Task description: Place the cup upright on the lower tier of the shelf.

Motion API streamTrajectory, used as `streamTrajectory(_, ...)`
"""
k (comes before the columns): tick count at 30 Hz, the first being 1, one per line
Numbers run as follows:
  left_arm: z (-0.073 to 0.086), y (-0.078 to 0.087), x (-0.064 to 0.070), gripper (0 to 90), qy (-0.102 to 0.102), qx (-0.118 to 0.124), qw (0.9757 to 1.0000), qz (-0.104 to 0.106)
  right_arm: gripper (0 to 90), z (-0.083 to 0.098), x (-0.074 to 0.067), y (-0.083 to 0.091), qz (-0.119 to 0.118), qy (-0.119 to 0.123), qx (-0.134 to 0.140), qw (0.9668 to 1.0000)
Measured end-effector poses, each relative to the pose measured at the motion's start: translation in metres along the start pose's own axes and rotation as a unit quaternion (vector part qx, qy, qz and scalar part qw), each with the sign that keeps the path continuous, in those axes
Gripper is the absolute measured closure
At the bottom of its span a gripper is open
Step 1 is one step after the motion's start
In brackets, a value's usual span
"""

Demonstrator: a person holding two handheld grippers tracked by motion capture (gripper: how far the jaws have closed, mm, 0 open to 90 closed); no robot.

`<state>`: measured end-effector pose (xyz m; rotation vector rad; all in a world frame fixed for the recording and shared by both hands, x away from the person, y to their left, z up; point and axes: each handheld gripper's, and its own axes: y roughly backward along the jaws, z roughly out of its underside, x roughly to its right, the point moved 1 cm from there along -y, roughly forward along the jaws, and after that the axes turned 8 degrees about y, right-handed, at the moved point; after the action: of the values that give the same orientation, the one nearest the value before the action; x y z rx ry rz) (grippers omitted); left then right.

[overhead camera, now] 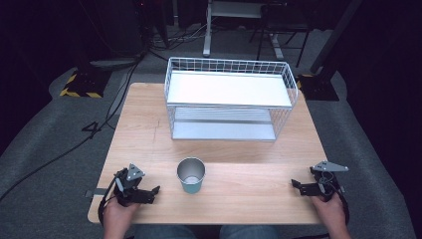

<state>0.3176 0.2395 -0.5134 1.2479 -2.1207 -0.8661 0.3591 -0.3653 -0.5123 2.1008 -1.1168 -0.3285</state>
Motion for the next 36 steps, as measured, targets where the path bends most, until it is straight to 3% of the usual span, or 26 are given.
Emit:
streamTrajectory(8, -0.001, 0.001, 0.001, 0.5, 0.002, -0.003, 1.0, -0.002, 2.6, 0.0, 0.0, 0.0, 0.002, -0.001, -0.001, 1.0)
streamTrajectory(10, -0.002, 0.002, 0.001, 6.4, 0.005, -0.004, 1.0, -0.002, 2.6, 0.0, 0.0, 0.0, 0.002, -0.002, -0.001, 1.0)
streamTrajectory(12, -0.004, 0.007, 0.004, 11.5, 0.002, 0.011, 0.9998, 0.016, 2.6, 0.0, 0.0, 0.0, 0.002, -0.002, -0.001, 1.0)
streamTrajectory(15, -0.004, 0.012, 0.008, 12.2, -0.002, 0.021, 0.9993, 0.03, 2.7, 0.0, 0.0, 0.0, 0.002, -0.002, -0.001, 1.0)
streamTrajectory(18, -0.005, 0.023, 0.017, 14.7, -0.009, 0.044, 0.9976, 0.053, 2.1, 0.0, 0.0, 0.0, 0.0, -0.001, -0.001, 1.0)
streamTrajectory(22, -0.005, 0.033, 0.028, 15.3, -0.026, 0.053, 0.9969, 0.051, 1.8, 0.0, 0.0, 0.0, -0.005, 0.002, -0.001, 1.0)
streamTrajectory(25, -0.004, 0.041, 0.034, 15.4, -0.026, 0.08, 0.9949, 0.056, 1.7, 0.0, 0.0, 0.0, -0.004, 0.002, -0.001, 1.0)
streamTrajectory(29, 0.0, 0.049, 0.045, 15.5, -0.031, 0.097, 0.9934, 0.052, 1.7, 0.0, 0.0, 0.0, -0.004, 0.002, -0.001, 1.0)
streamTrajectory(36, 0.014, 0.067, 0.057, 15.7, -0.016, 0.146, 0.9861, 0.078, 1.7, 0.0, 0.0, 0.0, -0.003, 0.0, -0.001, 1.0)
